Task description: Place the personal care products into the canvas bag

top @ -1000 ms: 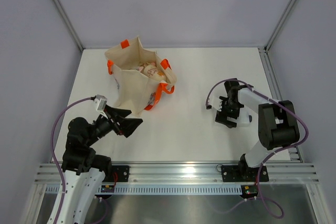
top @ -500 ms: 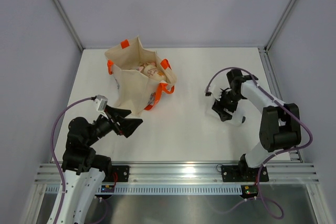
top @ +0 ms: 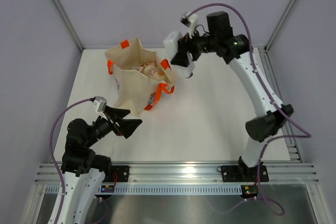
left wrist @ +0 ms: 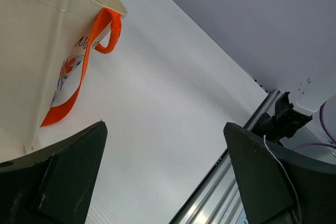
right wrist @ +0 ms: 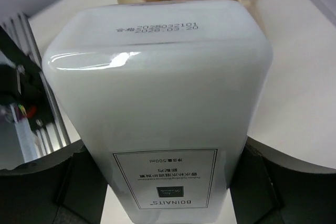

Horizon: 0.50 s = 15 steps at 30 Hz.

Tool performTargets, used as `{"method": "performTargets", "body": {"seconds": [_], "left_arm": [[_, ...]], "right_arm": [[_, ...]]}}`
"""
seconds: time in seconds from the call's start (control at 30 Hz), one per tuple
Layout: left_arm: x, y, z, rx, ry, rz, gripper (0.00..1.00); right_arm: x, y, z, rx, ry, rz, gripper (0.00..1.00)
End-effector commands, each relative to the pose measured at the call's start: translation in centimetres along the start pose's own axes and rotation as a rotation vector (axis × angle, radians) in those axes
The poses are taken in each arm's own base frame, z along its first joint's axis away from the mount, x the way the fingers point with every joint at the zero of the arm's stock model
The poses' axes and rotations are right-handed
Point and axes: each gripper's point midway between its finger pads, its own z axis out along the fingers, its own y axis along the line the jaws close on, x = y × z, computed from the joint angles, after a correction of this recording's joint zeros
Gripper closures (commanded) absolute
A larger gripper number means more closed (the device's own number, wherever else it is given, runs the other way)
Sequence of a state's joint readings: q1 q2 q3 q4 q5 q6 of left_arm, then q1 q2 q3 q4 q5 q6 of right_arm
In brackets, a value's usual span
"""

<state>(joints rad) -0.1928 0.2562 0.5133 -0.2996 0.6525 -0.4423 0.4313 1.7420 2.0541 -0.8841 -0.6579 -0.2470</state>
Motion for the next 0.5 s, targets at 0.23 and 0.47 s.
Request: {"method": "performTargets", "body": {"seconds": [0.23, 0.47], "left_arm": [[-1.0, 0.1, -0.5, -0.030, -0.049, 0.045, 0.01], [-0.9, 0.3, -0.3, -0.034, -0.037, 0.050, 0.01]], "right_arm": [[-16.4, -3.5, 13.0, 0.133, -0.587, 0.077, 1.00], [-11.5, -1.1, 20.2, 0.000, -0.468, 0.017, 1.00]]}}
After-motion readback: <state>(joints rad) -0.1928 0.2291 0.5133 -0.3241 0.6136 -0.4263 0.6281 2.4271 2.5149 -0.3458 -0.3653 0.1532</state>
